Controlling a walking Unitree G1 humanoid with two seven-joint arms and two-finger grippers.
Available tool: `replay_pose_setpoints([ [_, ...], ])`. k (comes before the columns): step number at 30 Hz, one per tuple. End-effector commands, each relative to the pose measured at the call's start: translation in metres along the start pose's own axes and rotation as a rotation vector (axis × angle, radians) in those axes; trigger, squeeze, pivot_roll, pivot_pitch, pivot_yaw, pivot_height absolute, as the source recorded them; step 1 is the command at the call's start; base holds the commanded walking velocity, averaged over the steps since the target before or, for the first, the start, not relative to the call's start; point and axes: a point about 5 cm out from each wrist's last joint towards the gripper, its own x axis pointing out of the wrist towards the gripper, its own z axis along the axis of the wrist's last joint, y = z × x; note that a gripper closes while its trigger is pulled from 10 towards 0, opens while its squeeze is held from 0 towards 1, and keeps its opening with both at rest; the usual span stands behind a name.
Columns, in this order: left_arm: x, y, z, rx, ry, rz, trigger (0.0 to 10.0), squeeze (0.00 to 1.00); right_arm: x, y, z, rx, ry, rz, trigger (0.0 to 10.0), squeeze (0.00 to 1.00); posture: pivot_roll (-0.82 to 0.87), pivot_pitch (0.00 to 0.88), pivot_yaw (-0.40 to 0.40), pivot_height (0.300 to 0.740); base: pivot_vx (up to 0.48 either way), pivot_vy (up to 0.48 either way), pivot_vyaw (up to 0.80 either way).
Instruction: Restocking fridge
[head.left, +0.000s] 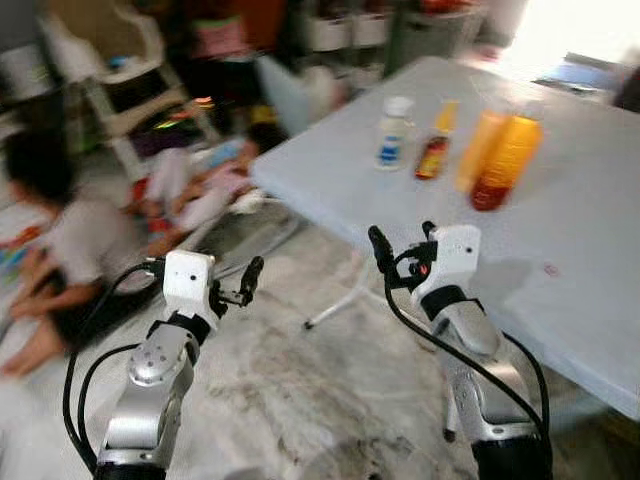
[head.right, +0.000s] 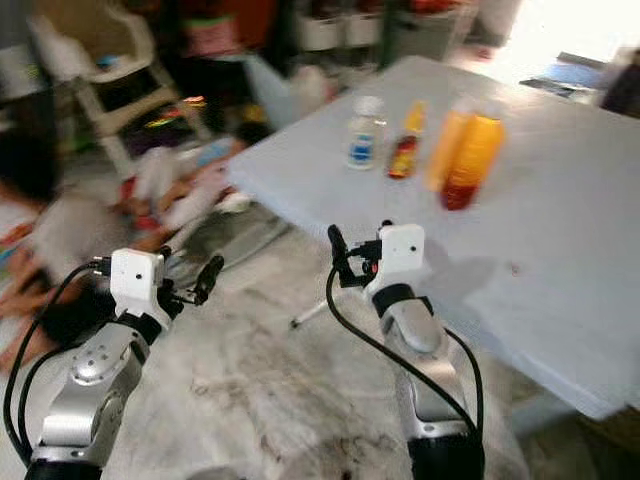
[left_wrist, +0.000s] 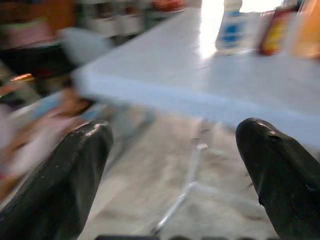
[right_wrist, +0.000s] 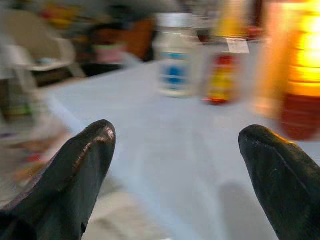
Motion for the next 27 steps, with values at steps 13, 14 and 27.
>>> replay_pose_setpoints([
  [13,0.002,-0.002,0.017,0.072,-0.047,-0.013,10.0,0.00,0.009,0.001,0.022,-0.048,-0.077,-0.012,10.0,0.00,0.00,0.000,0.009,0.740,0.000,0.067,-0.76],
  [14,0.002,-0.003,0.017,0.068,-0.051,-0.017,10.0,0.00,0.009,0.000,0.023,-0.061,-0.084,-0.040,10.0,0.00,-0.01,0.000,0.008,0.740,0.000,0.000,-0.80],
  [27,-0.001,-0.007,0.013,0.047,-0.050,-0.036,10.0,0.00,0.010,-0.006,0.024,-0.092,-0.090,-0.113,10.0,0.00,-0.01,0.000,0.009,0.740,0.236,0.081,-0.73],
])
